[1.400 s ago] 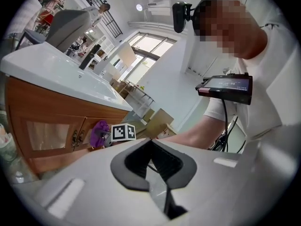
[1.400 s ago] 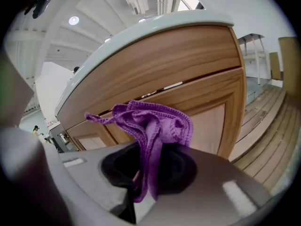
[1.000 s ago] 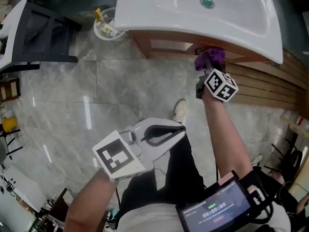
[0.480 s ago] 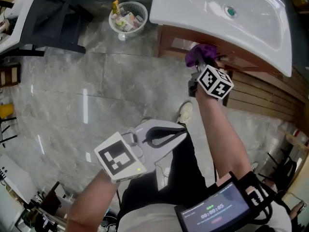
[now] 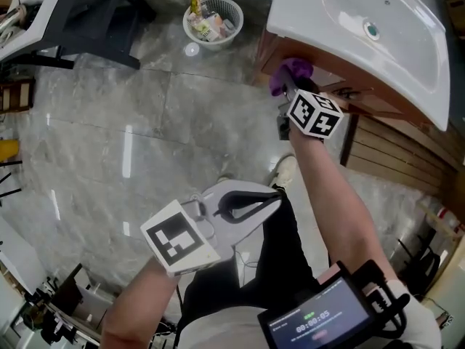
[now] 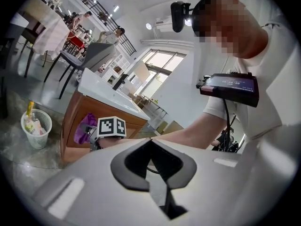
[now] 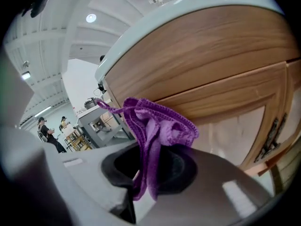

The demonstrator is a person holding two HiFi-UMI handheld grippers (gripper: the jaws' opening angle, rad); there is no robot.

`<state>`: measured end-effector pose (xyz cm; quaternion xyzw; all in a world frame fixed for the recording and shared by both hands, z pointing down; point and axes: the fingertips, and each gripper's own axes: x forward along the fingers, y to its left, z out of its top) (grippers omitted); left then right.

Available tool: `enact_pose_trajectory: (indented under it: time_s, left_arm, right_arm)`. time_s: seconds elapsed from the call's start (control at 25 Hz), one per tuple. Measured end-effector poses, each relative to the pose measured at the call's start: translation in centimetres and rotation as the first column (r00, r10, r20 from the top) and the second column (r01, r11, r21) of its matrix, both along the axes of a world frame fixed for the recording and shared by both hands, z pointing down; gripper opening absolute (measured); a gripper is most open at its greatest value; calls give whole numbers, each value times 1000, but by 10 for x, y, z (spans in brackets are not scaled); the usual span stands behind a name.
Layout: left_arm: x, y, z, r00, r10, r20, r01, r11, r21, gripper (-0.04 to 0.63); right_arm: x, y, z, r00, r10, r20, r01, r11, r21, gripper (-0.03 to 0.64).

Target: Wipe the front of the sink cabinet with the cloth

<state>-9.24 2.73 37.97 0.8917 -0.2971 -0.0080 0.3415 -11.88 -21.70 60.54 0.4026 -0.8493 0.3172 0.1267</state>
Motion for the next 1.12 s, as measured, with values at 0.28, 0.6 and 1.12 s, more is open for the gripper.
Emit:
enact_pose_trajectory:
  time_s: [0.28, 0.6, 1.12]
  left_arm:
    - [3, 6, 0, 1000, 25, 2, -25, 1000, -4, 5]
    - [75, -9, -13, 985, 173, -7, -173, 985, 5, 5]
    - [226, -59, -1, 939, 342, -27, -343, 940, -1, 5]
  right_arm:
    - [-4, 10, -7, 998, -53, 18, 53, 999, 4, 78]
    - [125, 27, -30, 993, 93, 71, -93, 996, -4, 78]
    - [470, -32, 14, 882, 435, -183, -432, 900, 56, 78]
